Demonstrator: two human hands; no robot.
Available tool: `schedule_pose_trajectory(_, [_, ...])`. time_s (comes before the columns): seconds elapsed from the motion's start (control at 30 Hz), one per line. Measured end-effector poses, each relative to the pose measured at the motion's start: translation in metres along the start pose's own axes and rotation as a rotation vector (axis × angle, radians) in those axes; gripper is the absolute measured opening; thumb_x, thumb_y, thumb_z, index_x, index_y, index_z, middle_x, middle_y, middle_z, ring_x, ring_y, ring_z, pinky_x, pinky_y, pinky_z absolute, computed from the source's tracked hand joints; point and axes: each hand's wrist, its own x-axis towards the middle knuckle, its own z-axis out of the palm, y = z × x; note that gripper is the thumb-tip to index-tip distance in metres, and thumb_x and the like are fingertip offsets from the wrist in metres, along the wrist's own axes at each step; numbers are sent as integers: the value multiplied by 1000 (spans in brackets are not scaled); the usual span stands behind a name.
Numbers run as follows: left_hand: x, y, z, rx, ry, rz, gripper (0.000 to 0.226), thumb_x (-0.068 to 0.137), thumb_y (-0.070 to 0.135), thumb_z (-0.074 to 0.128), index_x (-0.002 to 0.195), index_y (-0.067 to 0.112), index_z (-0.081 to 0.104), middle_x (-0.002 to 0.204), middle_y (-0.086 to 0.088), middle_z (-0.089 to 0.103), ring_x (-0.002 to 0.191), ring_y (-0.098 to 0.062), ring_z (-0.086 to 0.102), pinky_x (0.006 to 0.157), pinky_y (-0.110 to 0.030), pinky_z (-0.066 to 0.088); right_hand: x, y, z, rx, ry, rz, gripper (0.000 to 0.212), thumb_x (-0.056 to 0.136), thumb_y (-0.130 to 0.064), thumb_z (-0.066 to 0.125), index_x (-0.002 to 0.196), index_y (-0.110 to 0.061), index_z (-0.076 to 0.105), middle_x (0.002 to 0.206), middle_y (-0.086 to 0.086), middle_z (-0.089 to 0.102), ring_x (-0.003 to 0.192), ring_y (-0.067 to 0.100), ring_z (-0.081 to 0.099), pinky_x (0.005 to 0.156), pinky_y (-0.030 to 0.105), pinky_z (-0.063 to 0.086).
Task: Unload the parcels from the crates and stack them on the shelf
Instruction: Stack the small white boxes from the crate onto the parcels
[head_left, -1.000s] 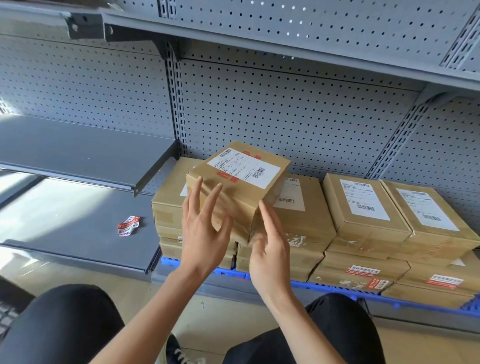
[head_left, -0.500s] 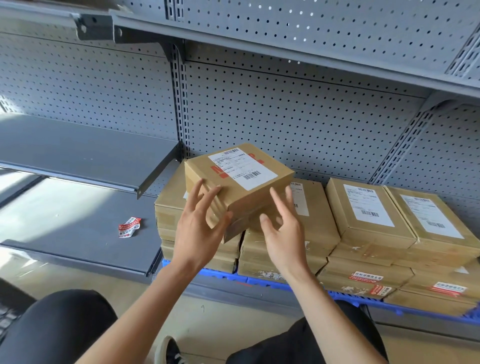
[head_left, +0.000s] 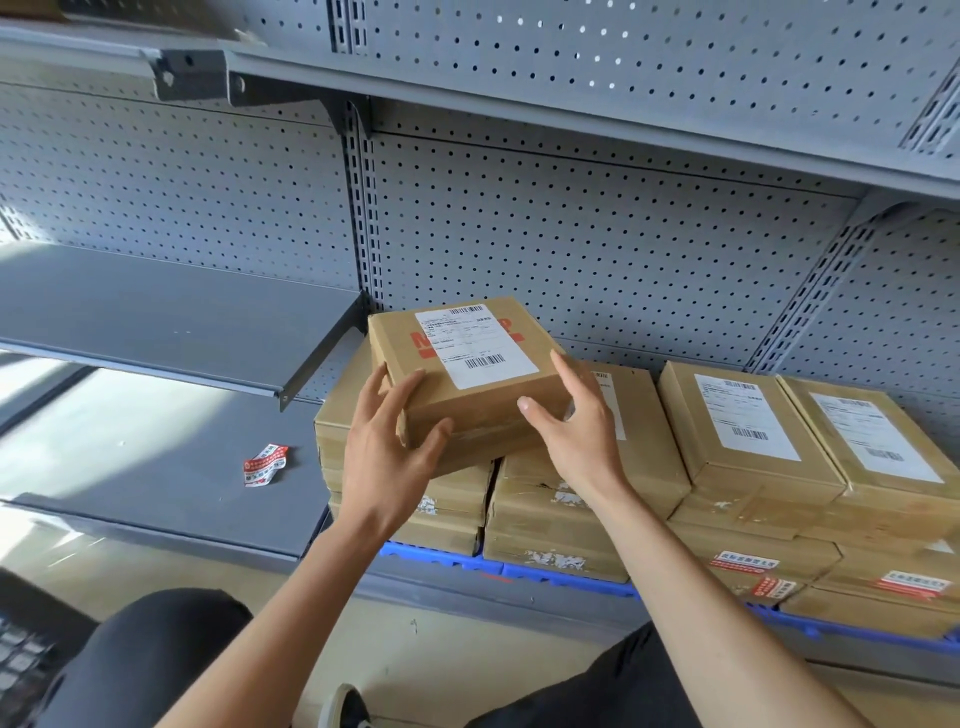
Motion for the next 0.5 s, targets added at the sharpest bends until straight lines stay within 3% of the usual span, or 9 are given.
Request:
schedule_pose_trajectory(0.13, [-1,4,0,41,5,18,58,85,26,81,137,34,57,160,9,33,137,3,34,107,-23,35,-12,3,6,-11,89,-46,68,88,-17,77,149,-25,48,150,-8,40,143,2,33,122,34,26])
schedule_pose_trajectory(0.27, [-2,11,-2,66,2,26,57,82,25,83,133,30,58,160,6,35,127,5,39,98,-15,34,-26,3,2,-24,173,-81,73,86,-18,79,150,-29,46,144,-3,43,137,7,40,119,33,31])
schedule_pose_trajectory(0.37, [-3,20,1,93,-12,43,55,82,26,84,130,26,58,159,4,37,108,23,33,84,5,25,-42,-2,-8,-9,249,-106,77,85,-21,80,151,-35,43,140,-5,43,135,6,40,115,22,30])
schedule_pose_trajectory(0.43, [-4,26,3,82,-23,67,55,81,27,84,130,26,58,159,5,38,108,21,35,83,4,28,-52,-5,-17,-1,280,-119,76,85,-22,80,150,-36,44,140,-6,44,135,6,40,113,15,29])
schedule_pose_trajectory(0.5, [-5,32,4,69,-34,96,55,82,28,83,130,28,57,159,7,37,123,8,42,90,-8,33,-58,-8,-28,9,285,-127,73,85,-23,80,148,-36,46,141,-7,45,136,3,40,112,13,29])
